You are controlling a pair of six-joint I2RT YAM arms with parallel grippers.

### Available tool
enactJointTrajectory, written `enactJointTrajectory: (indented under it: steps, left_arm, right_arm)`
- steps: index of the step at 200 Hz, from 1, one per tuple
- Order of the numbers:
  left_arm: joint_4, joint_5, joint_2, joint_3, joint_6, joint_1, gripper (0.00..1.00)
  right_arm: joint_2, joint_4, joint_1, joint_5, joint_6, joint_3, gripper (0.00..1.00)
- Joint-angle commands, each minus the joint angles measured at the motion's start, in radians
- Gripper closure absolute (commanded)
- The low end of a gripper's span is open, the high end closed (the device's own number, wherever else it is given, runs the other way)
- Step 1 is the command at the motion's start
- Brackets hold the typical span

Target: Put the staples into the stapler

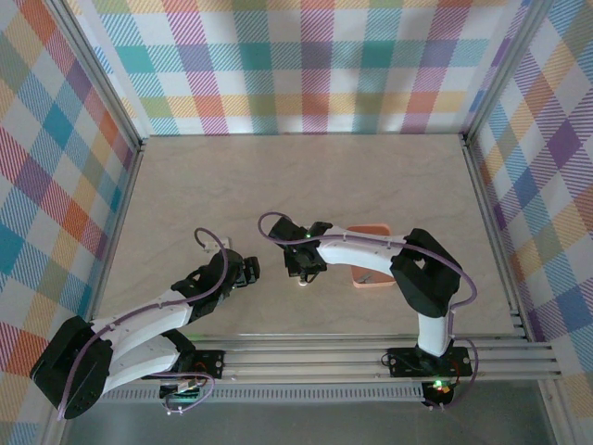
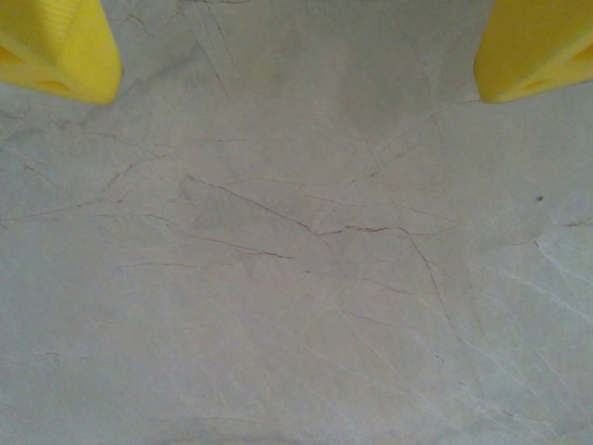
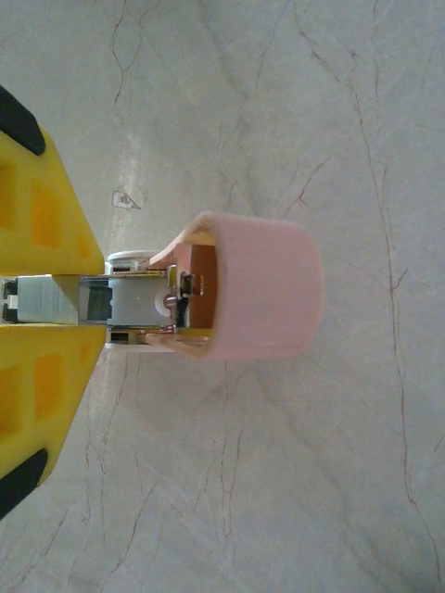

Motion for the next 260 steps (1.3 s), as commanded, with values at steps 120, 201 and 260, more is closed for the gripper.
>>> enactJointTrajectory:
  steps: [120, 201, 260]
  left_arm:
    - [0.006, -0.010, -0.014, -0.005, -0.003, 0.014, 0.03]
    - [-0.001, -0.012, -0.025, -0.003, 0.002, 0.016, 0.02]
    - [-0.003, -0.009, -0.030, 0.007, 0.007, 0.016, 0.03]
  right_arm:
    - [0.027, -0.035, 0.011, -0.008, 0.006, 0.001, 0.84]
    - [-0.016, -0.020, 0.013, 0.001, -0.001, -0.006, 0.73]
    - [-0.055, 0.001, 0.011, 0.003, -0.002, -0.019, 0.72]
